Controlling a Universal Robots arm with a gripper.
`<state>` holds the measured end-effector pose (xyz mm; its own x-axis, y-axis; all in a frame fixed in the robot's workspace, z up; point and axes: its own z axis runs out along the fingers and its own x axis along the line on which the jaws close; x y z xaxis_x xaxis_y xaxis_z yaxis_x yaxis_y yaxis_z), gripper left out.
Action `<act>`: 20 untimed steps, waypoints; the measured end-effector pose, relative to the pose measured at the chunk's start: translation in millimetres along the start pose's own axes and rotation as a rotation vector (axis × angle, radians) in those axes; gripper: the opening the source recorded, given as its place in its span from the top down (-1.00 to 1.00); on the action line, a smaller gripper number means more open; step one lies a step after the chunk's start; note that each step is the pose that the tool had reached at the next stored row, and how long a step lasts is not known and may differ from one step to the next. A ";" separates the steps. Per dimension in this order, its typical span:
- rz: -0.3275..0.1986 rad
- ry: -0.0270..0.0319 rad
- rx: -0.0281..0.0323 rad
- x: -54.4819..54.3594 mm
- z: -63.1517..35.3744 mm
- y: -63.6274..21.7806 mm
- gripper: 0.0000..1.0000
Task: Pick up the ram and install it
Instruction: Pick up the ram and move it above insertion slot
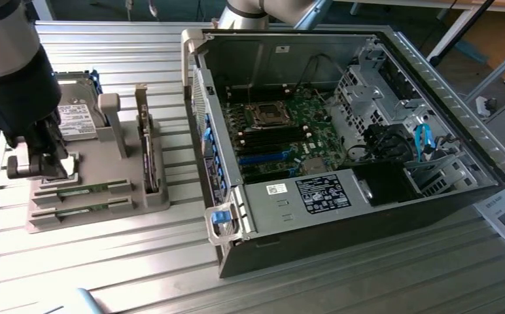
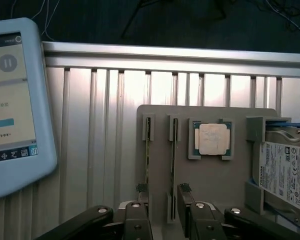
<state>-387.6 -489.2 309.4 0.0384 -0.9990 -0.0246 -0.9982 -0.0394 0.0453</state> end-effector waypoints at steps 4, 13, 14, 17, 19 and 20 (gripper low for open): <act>0.000 -0.0001 -0.0001 0.3 12.0 -0.7 0.28; 0.000 0.0000 -0.0001 1.4 32.8 -1.8 0.28; 0.000 0.0000 -0.0001 1.7 36.2 -1.9 0.28; 0.000 -0.0001 -0.0001 2.7 49.8 -2.5 0.28; 0.000 -0.0001 -0.0001 2.9 53.6 -2.7 0.28; 0.000 0.0000 -0.0001 2.9 55.3 -2.7 0.28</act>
<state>-387.3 -490.8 253.9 0.0383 -0.9990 -0.0246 -0.9982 -0.0394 0.0455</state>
